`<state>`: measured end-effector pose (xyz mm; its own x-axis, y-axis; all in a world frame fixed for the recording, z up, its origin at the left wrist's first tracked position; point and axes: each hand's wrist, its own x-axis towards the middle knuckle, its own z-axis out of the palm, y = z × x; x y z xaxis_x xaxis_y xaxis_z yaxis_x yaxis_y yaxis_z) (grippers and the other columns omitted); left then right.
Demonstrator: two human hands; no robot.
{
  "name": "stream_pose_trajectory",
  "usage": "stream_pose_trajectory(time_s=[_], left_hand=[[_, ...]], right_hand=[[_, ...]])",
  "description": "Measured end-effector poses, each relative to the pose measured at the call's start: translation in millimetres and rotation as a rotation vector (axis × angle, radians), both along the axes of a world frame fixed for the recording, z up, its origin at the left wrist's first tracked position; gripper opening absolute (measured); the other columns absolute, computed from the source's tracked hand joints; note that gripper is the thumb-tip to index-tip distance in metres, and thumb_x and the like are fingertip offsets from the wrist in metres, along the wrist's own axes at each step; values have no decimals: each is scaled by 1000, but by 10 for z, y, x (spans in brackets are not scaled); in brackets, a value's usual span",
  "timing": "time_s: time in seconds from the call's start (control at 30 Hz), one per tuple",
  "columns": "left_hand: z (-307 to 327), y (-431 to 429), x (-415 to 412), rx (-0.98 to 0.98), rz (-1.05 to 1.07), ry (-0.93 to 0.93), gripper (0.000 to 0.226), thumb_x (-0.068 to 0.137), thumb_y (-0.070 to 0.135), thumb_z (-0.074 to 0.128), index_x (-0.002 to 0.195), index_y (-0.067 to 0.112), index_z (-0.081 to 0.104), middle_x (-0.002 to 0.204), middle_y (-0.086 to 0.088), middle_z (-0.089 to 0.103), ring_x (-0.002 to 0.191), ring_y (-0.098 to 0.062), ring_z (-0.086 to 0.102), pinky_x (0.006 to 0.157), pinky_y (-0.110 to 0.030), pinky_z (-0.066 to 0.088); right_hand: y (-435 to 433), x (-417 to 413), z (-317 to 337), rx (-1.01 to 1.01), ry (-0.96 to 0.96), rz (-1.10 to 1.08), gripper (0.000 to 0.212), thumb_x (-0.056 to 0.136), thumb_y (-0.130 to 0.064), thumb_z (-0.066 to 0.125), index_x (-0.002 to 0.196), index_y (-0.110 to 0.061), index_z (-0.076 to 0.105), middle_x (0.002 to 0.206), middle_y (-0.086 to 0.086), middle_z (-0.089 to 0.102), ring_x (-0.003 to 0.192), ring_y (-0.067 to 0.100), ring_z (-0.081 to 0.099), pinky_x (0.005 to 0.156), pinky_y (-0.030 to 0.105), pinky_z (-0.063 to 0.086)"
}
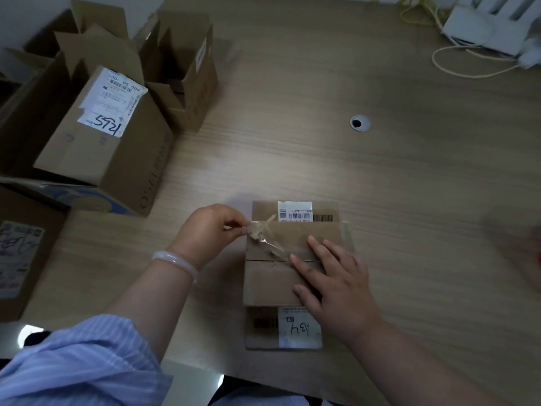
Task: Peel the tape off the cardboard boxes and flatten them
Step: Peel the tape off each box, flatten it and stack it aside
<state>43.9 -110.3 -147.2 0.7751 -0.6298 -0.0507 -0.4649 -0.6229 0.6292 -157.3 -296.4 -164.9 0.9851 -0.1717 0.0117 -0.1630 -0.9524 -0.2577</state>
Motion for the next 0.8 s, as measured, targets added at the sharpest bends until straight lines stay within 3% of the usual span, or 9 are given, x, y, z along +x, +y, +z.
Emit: stream_pose_trajectory(time_s=[0.1, 0.17, 0.27, 0.43, 0.67, 0.8], left_hand=[[-14, -25, -3, -10, -89, -113, 13, 72, 9, 80, 79, 17, 73, 82, 4, 67, 71, -8, 62, 67, -18, 49], [-20, -33, -6, -5, -88, -104, 12, 75, 6, 76, 78, 16, 70, 85, 3, 67, 76, -12, 62, 70, -22, 49], [-41, -88, -30, 33, -28, -60, 11, 83, 7, 66, 80, 17, 62, 86, 2, 68, 80, -17, 62, 74, -32, 51], [16, -236, 8, 41, 112, -3, 13, 86, 11, 62, 80, 21, 57, 72, 4, 66, 70, -18, 62, 68, -32, 50], [296, -474, -165, -237, 236, 236, 27, 80, 6, 71, 72, 31, 64, 69, 8, 65, 59, 0, 60, 61, -14, 48], [288, -354, -368, -65, 118, 271, 17, 77, 14, 76, 74, 30, 70, 71, 15, 64, 64, 6, 57, 62, -7, 43]], right_hand=[[-3, -3, -3, -8, -3, 8, 45, 86, -57, 46, 128, -44, 54, 147, -1, 42, 132, 23, 39, 102, 41, 26], [-5, -1, -14, -12, -11, 12, 45, 86, -57, 47, 129, -44, 54, 147, -1, 42, 132, 23, 39, 102, 41, 26], [-3, -1, -32, -3, -47, 17, 45, 85, -55, 51, 127, -42, 56, 146, 1, 43, 130, 25, 42, 101, 42, 29], [-7, -2, -45, -7, -58, 30, 45, 84, -55, 52, 128, -42, 56, 147, 0, 43, 131, 24, 42, 101, 43, 31], [6, 18, -43, 8, -80, 2, 44, 82, -55, 53, 123, -42, 60, 145, -2, 45, 129, 23, 44, 101, 41, 31], [4, 21, -42, 22, -83, -10, 45, 81, -57, 52, 123, -42, 60, 145, -2, 46, 128, 22, 43, 100, 41, 30]])
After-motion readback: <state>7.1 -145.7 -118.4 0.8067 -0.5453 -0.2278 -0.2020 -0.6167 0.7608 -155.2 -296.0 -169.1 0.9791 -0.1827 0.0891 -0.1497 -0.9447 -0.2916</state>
